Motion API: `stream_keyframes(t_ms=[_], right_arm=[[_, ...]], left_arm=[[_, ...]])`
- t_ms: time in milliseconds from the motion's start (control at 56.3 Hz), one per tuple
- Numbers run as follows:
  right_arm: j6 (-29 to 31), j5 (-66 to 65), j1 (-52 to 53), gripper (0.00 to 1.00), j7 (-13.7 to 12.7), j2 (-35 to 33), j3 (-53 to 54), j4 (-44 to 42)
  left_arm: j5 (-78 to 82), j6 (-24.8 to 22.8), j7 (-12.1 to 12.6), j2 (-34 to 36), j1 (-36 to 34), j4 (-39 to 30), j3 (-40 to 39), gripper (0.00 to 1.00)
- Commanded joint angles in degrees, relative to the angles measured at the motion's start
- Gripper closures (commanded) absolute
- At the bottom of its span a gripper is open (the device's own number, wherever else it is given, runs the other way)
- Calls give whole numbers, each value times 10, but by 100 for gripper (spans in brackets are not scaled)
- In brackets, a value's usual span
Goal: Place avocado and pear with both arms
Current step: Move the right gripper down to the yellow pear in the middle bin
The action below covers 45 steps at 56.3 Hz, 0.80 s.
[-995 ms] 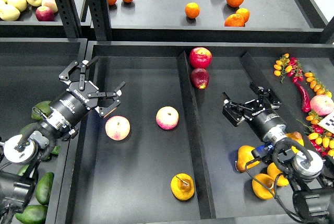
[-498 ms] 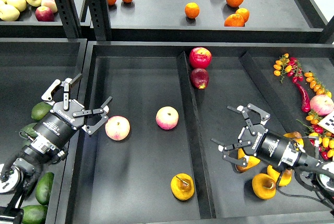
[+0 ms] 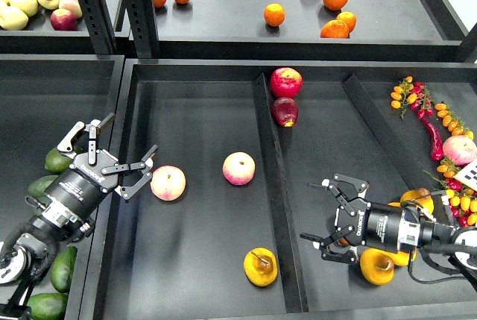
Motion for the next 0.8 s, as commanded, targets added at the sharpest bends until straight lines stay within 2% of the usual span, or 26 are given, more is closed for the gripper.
stream_keyframes(t_ms=[0,462,782], right_arm=[[0,-1,32,0,0,2,-59,-16],[0,-22,46,0,0,55,-130,-88],[0,-33,47,0,0,102,-132,-130]], left_arm=[[0,0,0,0,1,-10,6,1],[0,0,0,0,1,-16,10,1],[-1,0,0,0,4,-12,12,1]])
